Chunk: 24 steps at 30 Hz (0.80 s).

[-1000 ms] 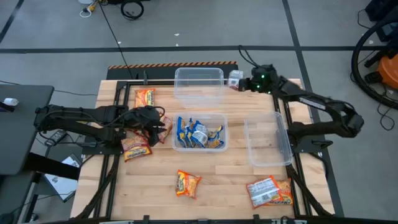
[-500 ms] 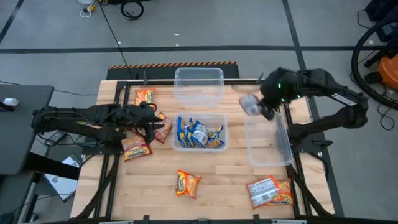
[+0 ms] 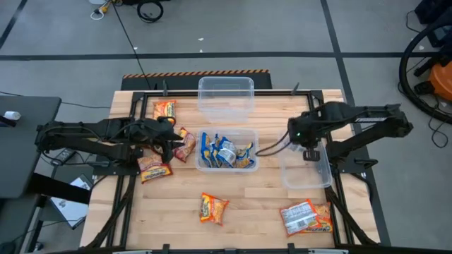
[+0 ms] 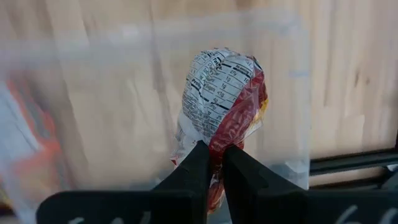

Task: Sort Maruchan noodles
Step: Put the red noodle pack into the bottom right transparent bin

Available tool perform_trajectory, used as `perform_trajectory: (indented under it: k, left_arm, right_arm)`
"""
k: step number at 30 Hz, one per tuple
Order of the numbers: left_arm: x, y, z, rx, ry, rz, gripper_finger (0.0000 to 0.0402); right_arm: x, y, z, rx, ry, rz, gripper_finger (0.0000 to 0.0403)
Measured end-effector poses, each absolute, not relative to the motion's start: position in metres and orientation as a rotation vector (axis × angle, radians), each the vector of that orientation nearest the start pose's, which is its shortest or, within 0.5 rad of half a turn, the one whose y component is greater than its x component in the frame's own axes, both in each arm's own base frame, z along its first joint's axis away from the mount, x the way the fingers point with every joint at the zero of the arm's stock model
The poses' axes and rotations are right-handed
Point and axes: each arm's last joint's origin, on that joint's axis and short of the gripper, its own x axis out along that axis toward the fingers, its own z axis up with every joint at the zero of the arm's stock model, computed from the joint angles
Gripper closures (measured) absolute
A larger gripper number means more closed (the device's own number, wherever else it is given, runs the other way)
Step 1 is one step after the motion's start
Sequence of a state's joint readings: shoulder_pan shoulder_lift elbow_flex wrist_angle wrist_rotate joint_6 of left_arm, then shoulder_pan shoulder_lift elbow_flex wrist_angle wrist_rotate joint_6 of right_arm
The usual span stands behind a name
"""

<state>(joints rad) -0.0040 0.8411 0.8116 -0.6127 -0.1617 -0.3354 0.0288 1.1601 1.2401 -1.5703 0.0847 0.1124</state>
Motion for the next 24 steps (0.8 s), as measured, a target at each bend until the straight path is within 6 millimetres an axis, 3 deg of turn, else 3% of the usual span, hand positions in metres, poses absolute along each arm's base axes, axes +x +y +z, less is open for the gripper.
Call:
perform_trajectory:
  k: [6,13,18,24]
  left_arm:
    - [0.166,-0.001,0.299,-0.331,0.589,0.188,0.0278]
    - [0.165,-0.004,0.299,-0.377,0.584,0.183,0.0278]
    - [0.165,-0.004,0.299,-0.418,0.579,0.196,0.0278]
    - [0.165,-0.004,0.300,-0.448,0.574,0.208,0.0278]
  right_arm:
    - [0.161,0.000,0.287,-0.207,1.601,0.002,0.0363]
    - [0.172,-0.004,0.245,-0.326,1.640,0.144,0.0363]
    - [0.172,-0.012,0.231,-0.314,1.701,0.185,0.0362]
    - [0.177,-0.020,0.231,-0.286,1.657,0.150,0.0358]
